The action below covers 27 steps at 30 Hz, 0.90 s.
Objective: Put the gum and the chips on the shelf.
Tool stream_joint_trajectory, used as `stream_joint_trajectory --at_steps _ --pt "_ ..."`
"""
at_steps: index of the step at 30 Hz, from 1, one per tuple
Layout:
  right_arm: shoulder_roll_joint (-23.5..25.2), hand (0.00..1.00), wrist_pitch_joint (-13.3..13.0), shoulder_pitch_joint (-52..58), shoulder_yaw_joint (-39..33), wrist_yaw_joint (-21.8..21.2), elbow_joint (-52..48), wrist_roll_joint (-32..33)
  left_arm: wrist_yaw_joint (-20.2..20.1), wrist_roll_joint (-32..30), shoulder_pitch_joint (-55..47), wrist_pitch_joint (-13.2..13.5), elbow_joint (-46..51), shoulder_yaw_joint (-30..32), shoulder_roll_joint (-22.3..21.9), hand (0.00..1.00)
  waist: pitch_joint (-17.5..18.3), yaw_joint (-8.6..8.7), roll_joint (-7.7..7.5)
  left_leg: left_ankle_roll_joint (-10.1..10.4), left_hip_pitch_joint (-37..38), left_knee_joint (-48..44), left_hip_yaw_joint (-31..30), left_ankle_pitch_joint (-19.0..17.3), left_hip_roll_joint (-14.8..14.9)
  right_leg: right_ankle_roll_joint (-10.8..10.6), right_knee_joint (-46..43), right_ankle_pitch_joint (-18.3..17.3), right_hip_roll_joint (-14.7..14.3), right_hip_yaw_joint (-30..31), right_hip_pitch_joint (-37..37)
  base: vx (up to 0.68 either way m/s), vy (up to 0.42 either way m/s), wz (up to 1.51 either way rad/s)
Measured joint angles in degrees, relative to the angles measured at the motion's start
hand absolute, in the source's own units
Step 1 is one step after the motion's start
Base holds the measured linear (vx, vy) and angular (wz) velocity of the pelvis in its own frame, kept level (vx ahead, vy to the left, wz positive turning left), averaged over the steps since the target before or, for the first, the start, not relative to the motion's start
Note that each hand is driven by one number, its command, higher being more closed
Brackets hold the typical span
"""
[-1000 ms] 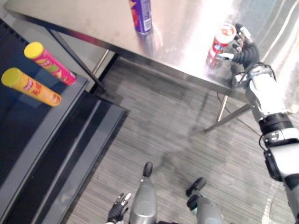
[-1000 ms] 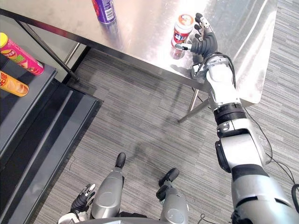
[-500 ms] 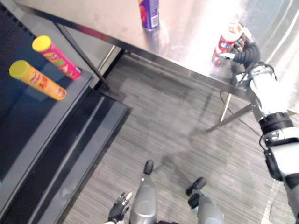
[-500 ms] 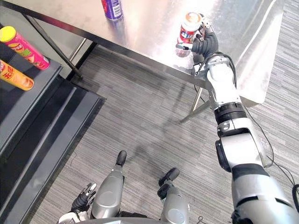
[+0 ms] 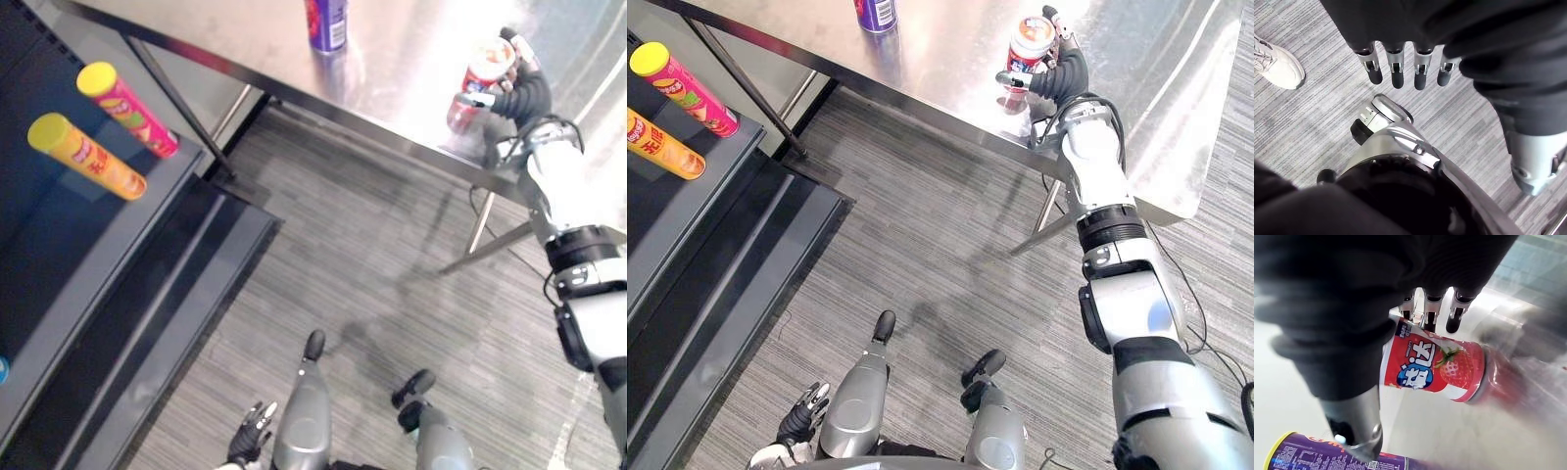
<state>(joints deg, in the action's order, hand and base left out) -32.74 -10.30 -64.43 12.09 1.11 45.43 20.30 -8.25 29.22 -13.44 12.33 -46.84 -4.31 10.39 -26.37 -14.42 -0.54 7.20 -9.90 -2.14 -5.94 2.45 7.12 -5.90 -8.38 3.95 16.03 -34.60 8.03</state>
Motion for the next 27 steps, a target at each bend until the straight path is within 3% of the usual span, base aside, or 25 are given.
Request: stream_joint_trajectory --at_steps 18,24,27 --pt "0.0 1.00 -0.5 0.0 1.1 1.0 0.1 0.0 0.0 0.0 0.0 0.0 0.0 -2.2 1.1 0.00 0.0 0.03 -0.04 0.2 0.1 0.1 -0.2 0.2 0.3 0.1 -1.9 -1.1 0.1 0.6 0.7 -0.01 -0.016 0.00" --pt "0.0 1.00 -2.2 0.2 1.4 1.9 -0.5 -0.1 0.3 0.0 0.0 0.0 0.3 -2.2 1.1 0.00 0.0 0.06 -0.10 0.2 0.7 0.3 0.7 0.2 0.6 0.1 -1.8 -1.1 -0.2 1.6 0.8 -0.01 -0.020 -0.06" --pt "0.0 1.00 -2.9 2.0 0.7 3.8 -5.6 -0.1 0.9 -0.2 0.0 -0.1 0.3 -2.2 1.1 0.00 0.1 0.47 -0.24 0.2 1.3 0.9 0.8 0.2 0.7 0.1 -1.6 -1.1 -0.4 2.1 0.8 0.00 -0.025 -0.08"
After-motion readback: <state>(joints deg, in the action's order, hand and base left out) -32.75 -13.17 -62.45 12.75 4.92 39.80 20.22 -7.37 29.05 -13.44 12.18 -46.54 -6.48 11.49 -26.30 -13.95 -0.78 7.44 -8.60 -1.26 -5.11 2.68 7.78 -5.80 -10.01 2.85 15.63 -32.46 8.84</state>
